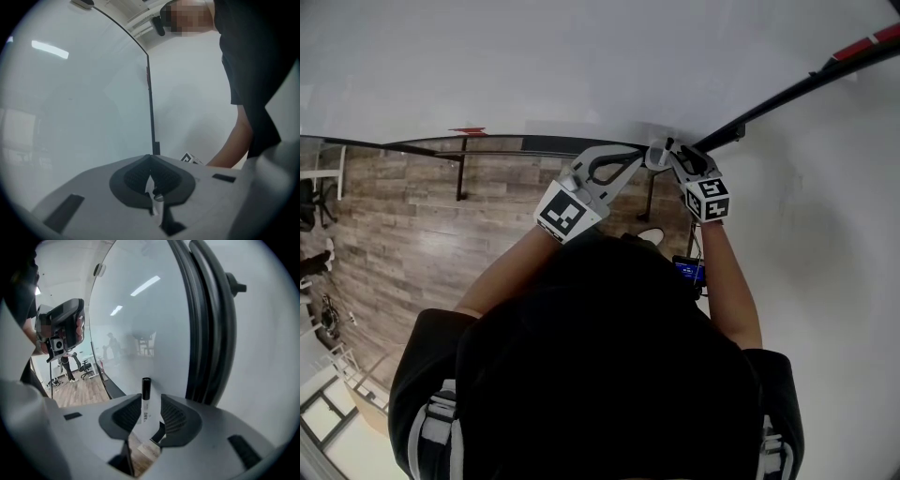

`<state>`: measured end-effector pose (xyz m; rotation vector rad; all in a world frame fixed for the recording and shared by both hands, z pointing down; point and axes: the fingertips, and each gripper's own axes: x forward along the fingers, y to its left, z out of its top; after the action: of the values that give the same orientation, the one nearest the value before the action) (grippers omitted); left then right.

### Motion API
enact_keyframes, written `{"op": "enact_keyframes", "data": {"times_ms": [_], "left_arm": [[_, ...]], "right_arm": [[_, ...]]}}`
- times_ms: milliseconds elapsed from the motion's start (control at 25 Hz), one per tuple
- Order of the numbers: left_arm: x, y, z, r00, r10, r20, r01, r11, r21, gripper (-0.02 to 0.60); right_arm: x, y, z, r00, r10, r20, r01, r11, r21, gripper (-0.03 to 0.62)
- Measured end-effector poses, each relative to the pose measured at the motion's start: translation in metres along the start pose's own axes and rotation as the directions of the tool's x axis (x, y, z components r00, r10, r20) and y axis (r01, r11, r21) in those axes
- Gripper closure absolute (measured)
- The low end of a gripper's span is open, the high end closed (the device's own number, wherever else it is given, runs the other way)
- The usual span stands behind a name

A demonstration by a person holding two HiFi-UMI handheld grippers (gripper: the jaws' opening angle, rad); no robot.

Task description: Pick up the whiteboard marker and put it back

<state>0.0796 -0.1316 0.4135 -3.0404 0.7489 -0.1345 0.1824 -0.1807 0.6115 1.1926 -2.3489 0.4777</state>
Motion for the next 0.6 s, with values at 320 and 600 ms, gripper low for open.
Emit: {"op": "enact_keyframes", "data": {"times_ms": [320,600], "left_arm": [[0.001,-0.001,-0.005,1.0,-0.006,0.0,0.006,1.0,-0.015,0.578],[0.0,0.003,-0.006,1.0,0.003,-0.002,-0.003,1.0,-0.027,0.578]], "right_arm": [[-0.031,0.011,0.028,0.996,0.014,0.092,-0.016,1.0,0.017,0.479],[-0.056,0.032,0.068,0.983,0.056,0.173,-0.049,0.998,-0.039,0.49]]}}
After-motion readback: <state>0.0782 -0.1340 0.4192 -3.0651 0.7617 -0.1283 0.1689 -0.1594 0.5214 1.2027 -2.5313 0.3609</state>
